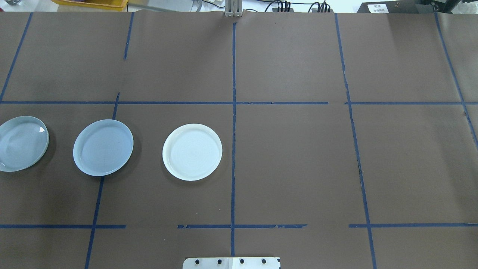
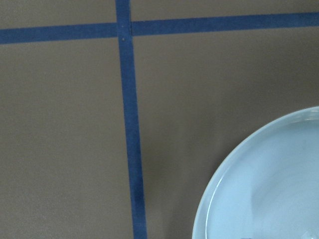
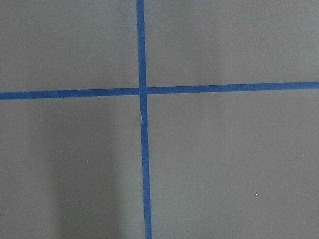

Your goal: Stack plate in center

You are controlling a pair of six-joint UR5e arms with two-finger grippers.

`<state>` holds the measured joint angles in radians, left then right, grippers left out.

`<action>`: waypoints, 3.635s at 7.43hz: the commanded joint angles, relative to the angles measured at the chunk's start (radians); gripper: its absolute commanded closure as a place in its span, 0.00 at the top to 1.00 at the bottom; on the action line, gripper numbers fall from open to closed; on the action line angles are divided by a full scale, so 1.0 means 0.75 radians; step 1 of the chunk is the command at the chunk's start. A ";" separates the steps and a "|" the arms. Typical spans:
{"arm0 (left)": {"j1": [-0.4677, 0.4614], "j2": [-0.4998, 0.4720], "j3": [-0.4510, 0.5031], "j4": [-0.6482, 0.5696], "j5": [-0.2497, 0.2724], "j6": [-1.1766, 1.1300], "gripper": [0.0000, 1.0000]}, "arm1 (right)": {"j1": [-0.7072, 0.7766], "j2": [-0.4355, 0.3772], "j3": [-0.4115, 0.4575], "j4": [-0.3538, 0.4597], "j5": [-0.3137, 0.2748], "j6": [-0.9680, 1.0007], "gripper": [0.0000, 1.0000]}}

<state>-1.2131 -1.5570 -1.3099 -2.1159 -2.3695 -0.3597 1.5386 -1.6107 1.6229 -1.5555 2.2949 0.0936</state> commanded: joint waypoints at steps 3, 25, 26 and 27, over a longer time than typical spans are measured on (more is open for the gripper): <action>0.034 0.000 0.012 0.001 -0.001 -0.003 0.59 | 0.000 0.000 0.000 0.000 0.000 0.000 1.00; 0.341 -0.124 -0.299 -0.300 -0.236 -1.144 0.99 | 0.000 0.000 0.000 0.000 0.002 0.000 1.00; 0.339 -0.155 -0.313 -0.298 -0.230 -1.189 0.99 | 0.000 0.000 0.000 0.000 0.002 0.000 1.00; 0.343 -0.230 -0.317 -0.296 -0.206 -1.299 0.99 | 0.000 0.000 0.000 0.000 0.000 0.000 1.00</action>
<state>-0.9600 -1.6741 -1.5413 -2.3395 -2.5405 -1.2545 1.5386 -1.6107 1.6230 -1.5555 2.2959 0.0936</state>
